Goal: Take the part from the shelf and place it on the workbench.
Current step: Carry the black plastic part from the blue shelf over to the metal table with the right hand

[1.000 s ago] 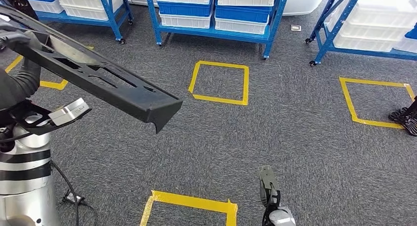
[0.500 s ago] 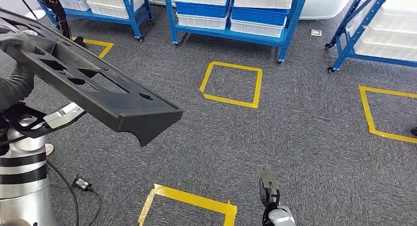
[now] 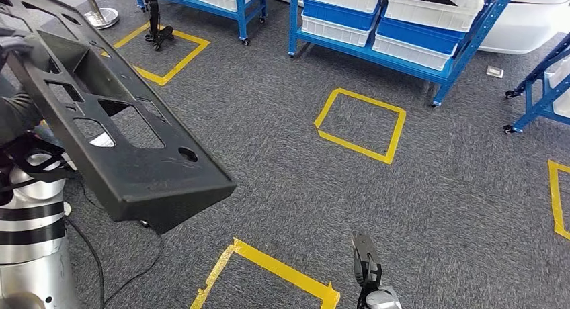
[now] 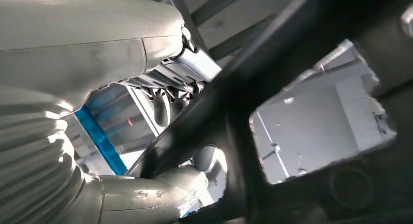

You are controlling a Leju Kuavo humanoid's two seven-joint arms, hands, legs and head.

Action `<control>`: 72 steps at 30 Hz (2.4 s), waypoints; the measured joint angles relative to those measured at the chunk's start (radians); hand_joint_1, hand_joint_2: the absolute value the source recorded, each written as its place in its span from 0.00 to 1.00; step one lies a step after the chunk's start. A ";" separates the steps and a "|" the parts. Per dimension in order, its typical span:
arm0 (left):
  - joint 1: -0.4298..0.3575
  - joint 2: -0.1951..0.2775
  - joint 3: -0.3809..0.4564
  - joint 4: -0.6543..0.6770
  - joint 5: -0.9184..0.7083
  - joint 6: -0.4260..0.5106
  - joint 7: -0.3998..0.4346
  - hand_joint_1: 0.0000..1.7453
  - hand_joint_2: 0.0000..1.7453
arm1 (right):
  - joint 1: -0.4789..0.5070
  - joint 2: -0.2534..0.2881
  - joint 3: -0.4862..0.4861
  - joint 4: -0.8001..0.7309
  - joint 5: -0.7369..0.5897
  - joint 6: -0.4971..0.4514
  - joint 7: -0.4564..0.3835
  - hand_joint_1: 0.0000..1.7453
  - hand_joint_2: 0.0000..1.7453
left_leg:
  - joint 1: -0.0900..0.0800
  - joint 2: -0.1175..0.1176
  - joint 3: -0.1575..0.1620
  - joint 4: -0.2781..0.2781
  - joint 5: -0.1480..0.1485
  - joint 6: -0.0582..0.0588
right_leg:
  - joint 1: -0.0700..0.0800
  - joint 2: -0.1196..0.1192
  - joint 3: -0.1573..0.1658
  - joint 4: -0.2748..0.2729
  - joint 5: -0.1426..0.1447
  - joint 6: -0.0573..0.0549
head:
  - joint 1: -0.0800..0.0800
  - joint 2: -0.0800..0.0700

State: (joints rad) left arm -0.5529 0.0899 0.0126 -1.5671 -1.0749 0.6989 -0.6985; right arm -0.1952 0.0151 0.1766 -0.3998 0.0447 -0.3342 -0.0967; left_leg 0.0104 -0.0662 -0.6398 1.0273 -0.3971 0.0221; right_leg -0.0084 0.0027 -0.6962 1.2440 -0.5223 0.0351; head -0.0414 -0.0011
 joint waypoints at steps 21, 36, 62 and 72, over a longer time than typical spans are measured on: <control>-0.017 -0.006 -0.021 -0.002 0.004 0.000 0.000 1.00 1.00 | 0.015 0.002 0.000 -0.006 -0.012 0.000 -0.010 0.00 0.00 | -0.002 0.103 -0.006 0.007 -0.002 -0.037 | 0.007 -0.133 0.118 -0.222 0.075 -0.018 | -0.006 0.000; -0.029 -0.049 -0.063 0.002 0.000 0.000 -0.001 1.00 1.00 | 0.043 0.001 0.000 -0.008 -0.043 -0.003 -0.027 0.00 0.00 | -0.003 -0.097 -0.032 -0.002 0.035 -0.018 | 0.009 0.069 0.111 -0.218 0.075 -0.025 | -0.001 0.000; -0.082 -0.090 -0.172 0.066 0.017 0.000 -0.001 1.00 1.00 | 0.096 0.010 -0.045 -0.005 -0.132 0.006 -0.076 0.00 0.00 | 0.003 -0.033 -0.028 0.003 0.025 0.001 | -0.002 0.018 0.019 -0.050 0.012 0.003 | 0.007 0.000; -0.091 -0.096 -0.178 0.070 0.018 0.000 -0.001 1.00 1.00 | 0.094 0.008 -0.048 -0.003 -0.135 0.007 -0.076 0.00 0.00 | -0.004 0.021 -0.102 0.132 -0.042 -0.038 | -0.005 0.003 0.110 -0.227 0.089 -0.032 | -0.003 0.000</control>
State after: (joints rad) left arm -0.6437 -0.0057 -0.1653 -1.4973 -1.0572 0.6992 -0.6992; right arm -0.1007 0.0236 0.1284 -0.4026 -0.0903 -0.3273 -0.1728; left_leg 0.0060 -0.0453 -0.7420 1.1596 -0.4394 -0.0164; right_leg -0.0130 0.0057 -0.5859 1.0168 -0.4338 0.0033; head -0.0446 -0.0011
